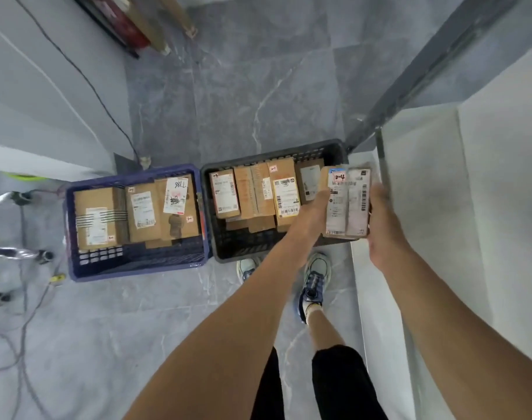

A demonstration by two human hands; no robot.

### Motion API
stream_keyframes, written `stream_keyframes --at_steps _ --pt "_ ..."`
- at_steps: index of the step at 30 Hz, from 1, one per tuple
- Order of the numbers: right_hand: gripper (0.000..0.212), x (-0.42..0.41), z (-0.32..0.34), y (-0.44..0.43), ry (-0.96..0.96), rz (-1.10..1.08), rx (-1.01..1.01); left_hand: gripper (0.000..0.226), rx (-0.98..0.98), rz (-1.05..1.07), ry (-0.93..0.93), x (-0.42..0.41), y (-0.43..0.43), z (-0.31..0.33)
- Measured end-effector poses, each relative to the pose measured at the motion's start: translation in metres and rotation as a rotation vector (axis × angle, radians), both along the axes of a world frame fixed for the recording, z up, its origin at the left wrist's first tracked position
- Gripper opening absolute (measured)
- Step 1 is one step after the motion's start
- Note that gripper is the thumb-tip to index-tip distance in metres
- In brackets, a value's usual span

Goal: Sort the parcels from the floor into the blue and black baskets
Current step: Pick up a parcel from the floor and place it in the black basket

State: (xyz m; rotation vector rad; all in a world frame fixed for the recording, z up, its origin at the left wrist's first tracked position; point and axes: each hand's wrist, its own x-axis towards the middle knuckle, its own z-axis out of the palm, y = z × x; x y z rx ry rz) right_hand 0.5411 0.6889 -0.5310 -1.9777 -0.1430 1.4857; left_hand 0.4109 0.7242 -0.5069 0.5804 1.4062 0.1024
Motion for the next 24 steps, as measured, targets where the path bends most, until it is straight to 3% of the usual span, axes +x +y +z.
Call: stream_keyframes --at_steps 6,11,22,24 --pt "0.064 0.008 -0.138 0.042 0.039 0.064 -0.105 0.062 -0.045 0.037 -0.004 0.007 0.027 -0.127" --pt "0.060 0.008 -0.213 0.074 0.038 0.130 -0.103 0.059 -0.014 0.043 -0.030 0.018 0.050 -0.203" --pt "0.063 0.004 -0.292 0.112 0.018 0.240 -0.036 0.093 0.065 0.059 0.100 0.050 0.083 -0.278" --pt "0.064 0.004 -0.304 0.110 0.043 0.252 -0.016 0.090 0.058 0.053 0.119 0.055 0.084 -0.286"
